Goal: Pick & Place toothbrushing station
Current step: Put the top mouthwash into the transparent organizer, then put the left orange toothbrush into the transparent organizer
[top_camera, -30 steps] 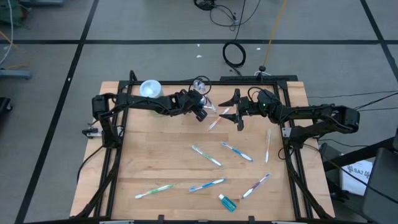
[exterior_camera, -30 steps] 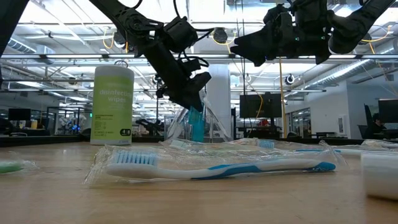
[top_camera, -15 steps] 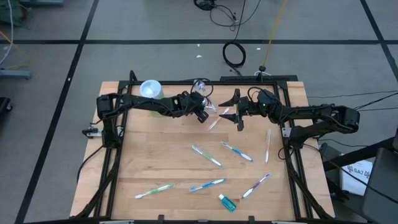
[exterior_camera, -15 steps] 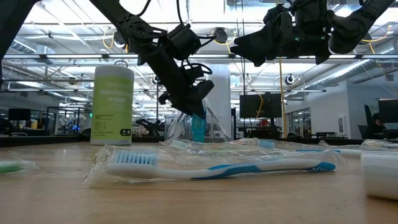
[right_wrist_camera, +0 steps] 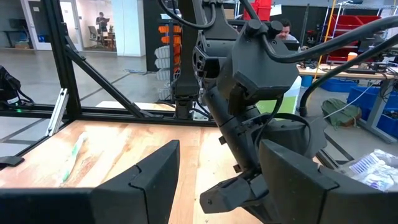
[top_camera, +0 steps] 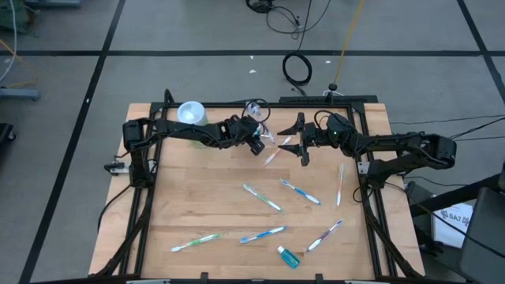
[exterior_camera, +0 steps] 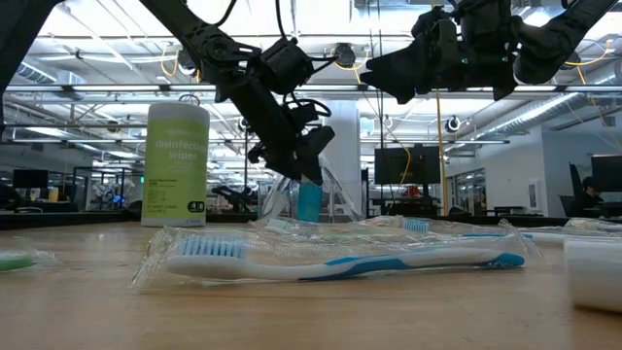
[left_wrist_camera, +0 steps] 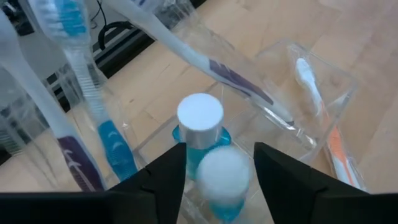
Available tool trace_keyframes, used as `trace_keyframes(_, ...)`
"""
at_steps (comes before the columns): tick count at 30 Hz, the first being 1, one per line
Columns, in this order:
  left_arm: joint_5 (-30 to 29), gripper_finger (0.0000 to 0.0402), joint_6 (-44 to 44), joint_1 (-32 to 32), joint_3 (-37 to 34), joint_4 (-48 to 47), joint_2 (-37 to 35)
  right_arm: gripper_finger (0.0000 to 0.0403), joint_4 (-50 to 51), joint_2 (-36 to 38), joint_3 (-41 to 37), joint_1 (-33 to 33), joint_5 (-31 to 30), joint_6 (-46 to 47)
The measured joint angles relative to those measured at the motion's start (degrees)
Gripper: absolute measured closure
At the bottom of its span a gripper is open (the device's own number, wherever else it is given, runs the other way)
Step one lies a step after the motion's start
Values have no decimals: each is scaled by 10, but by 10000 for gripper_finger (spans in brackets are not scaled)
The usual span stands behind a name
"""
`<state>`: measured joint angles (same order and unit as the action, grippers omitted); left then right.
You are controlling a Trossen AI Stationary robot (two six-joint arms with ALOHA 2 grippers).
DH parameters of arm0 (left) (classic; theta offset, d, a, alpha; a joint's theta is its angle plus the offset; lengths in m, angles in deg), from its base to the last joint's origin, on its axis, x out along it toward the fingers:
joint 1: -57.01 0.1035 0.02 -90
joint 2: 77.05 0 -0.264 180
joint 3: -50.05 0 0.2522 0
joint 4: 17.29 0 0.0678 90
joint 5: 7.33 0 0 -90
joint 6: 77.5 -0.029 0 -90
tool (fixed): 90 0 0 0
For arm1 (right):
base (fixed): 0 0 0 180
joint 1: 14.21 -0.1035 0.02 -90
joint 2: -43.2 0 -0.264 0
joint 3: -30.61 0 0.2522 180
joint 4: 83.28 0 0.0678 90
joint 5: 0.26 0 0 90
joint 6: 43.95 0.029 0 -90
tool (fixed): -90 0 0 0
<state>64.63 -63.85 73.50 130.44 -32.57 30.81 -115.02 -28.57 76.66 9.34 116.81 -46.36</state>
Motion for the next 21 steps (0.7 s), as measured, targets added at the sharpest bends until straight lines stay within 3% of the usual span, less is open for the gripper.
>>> trace_keyframes(11, 0, 219, -19, 0, -1, -2, -13, 190, 0, 0, 0, 0, 0, 0)
trace_keyframes(21, 6, 231, -35, -3, 0, -48, -95, 190, 3, 0, 0, 0, 0, 0)
